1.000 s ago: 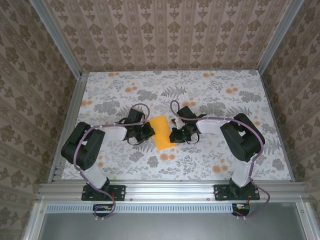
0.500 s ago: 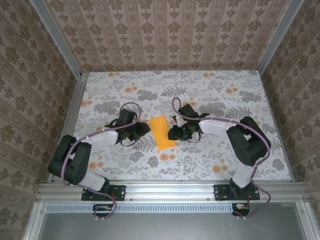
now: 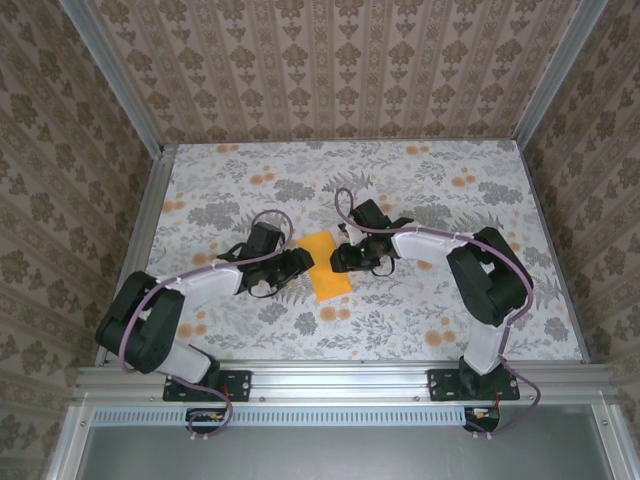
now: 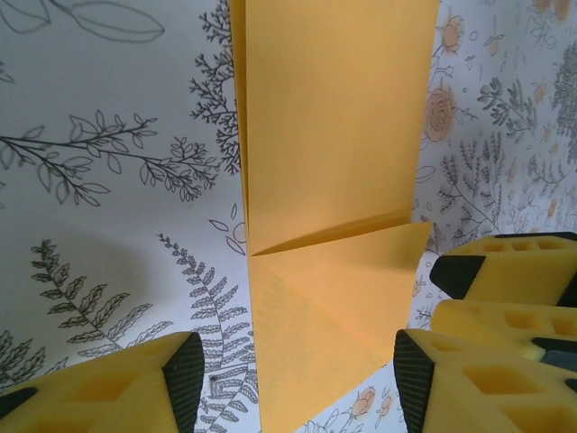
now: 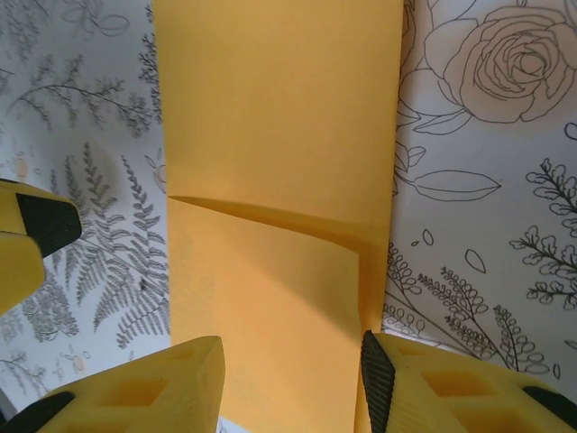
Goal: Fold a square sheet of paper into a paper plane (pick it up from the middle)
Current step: Turn over the paper at the center of the table.
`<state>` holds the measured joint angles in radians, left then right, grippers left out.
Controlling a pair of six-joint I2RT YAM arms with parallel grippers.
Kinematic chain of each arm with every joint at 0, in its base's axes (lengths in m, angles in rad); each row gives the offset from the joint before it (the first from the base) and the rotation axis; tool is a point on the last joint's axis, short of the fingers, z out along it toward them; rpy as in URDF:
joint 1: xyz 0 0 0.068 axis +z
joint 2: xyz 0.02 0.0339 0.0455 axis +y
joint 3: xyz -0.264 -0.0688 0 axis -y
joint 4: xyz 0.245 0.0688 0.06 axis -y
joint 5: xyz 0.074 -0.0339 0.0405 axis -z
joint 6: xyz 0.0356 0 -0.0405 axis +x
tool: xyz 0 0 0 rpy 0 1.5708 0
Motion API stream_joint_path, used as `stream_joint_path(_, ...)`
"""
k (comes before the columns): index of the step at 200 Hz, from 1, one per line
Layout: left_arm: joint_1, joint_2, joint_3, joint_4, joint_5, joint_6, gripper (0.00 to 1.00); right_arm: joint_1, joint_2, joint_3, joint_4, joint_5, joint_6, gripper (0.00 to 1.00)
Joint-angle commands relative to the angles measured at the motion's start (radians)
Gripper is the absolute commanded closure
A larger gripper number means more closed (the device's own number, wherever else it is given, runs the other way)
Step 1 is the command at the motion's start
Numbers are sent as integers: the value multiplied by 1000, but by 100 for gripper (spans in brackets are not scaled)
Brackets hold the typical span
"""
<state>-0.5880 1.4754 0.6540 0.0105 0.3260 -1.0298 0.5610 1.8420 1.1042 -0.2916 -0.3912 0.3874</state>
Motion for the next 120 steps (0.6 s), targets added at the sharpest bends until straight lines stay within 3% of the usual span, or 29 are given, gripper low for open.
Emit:
stream_joint_path(1, -10, 23, 1, 26, 19, -27, 39, -4, 38, 42, -15, 14, -38, 53)
stream_joint_path(46, -15, 37, 8, 32, 24, -32, 39, -7, 72, 52, -11, -39, -42, 61)
stream_joint_path(90, -12, 35, 7, 36, 30, -33, 40, -15, 88, 57, 0, -83, -26, 80)
stream_joint_path(120, -7, 29, -7, 65, 49, -43, 40, -28, 78, 39, 43, -130, 24, 88)
